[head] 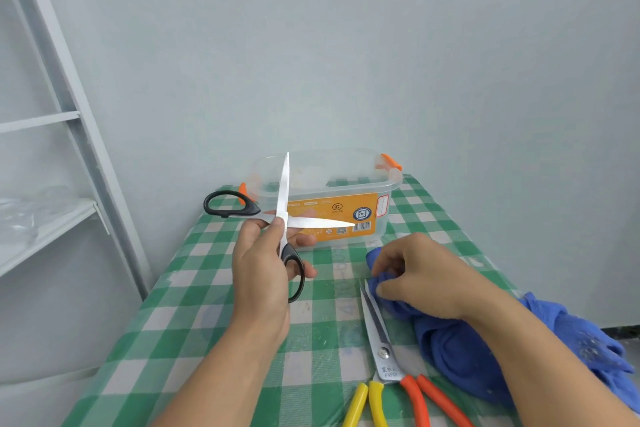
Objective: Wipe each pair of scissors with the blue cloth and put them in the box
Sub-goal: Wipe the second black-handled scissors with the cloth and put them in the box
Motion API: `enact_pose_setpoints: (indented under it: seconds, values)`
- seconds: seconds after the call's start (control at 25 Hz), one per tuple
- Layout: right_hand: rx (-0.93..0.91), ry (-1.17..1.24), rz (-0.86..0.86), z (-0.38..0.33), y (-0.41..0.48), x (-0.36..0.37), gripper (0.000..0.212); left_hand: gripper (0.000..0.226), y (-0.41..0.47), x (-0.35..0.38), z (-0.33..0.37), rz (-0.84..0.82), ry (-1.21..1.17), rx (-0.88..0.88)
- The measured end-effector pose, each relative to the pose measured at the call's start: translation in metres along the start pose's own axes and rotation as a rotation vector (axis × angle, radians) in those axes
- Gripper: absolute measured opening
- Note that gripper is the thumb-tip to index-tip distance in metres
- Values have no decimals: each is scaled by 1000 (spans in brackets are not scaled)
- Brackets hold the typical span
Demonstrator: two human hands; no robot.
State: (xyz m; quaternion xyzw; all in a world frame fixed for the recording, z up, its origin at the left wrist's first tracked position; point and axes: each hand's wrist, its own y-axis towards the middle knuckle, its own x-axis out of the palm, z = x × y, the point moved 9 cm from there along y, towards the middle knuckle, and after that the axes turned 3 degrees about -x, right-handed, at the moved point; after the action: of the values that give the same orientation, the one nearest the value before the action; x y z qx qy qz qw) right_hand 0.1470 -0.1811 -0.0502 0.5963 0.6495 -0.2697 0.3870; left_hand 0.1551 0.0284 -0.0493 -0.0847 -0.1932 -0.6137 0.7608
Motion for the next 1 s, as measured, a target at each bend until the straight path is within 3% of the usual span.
enact_pose_setpoints:
  seconds: [0.2, 0.36, 0.52, 0.64, 0.72, 0.84, 0.92, 1.0]
  values:
    - [-184, 212, 257, -12, -1, -21, 14, 15, -1, 4, 2, -28, -37, 7]
    - [-165, 378, 355, -2, 0, -29, 13, 16, -2, 6, -3, -32, -52, -29]
    - [-144, 429, 137, -7, 0, -13, 12, 16, -1, 6, -5, -20, -55, -45]
    - [-55, 531, 183, 2, -2, -23, 26, 16, 0, 4, -5, -10, -51, -41]
    - [-35, 458, 145, 2, -4, -22, 33, 17, 0, 5, -6, -12, -46, -41]
    - [-22, 112, -28, 2, -2, -2, 28, 16, 0, 5, -7, -18, -41, -46]
    - [-31, -104, -21, 6, 2, 1, 21, 15, 1, 6, -8, -24, -44, -54]
    - [-39, -162, 29, 7, 4, -2, 13, 13, 1, 6, -9, -32, -44, -61]
